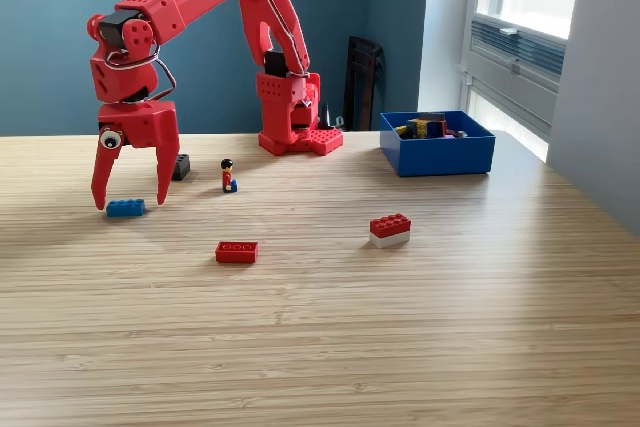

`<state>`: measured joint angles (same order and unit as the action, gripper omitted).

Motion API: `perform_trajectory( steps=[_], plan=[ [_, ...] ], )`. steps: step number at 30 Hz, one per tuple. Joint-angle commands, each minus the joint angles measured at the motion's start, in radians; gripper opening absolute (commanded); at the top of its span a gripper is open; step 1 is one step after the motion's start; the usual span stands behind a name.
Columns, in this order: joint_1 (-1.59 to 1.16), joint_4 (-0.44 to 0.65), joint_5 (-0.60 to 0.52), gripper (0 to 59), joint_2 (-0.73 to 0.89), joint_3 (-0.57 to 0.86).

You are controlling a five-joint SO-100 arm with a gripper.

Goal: Grasp a lego block and put it in the bin.

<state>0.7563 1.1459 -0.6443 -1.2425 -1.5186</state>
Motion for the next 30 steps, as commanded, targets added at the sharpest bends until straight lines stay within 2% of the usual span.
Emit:
perform_trajectory(
  steps=[1,15,26,30],
  plan=[
    [0.008,0.005,-0.009,24.1,-0.02,0.029],
    [0.008,0.002,-0.011,18.4,-0.02,0.029],
    [0.003,0.0,0.005,0.1,-0.02,0.031],
    [-0.003,0.0,0.005,0.1,-0.02,0.031]
  ],
)
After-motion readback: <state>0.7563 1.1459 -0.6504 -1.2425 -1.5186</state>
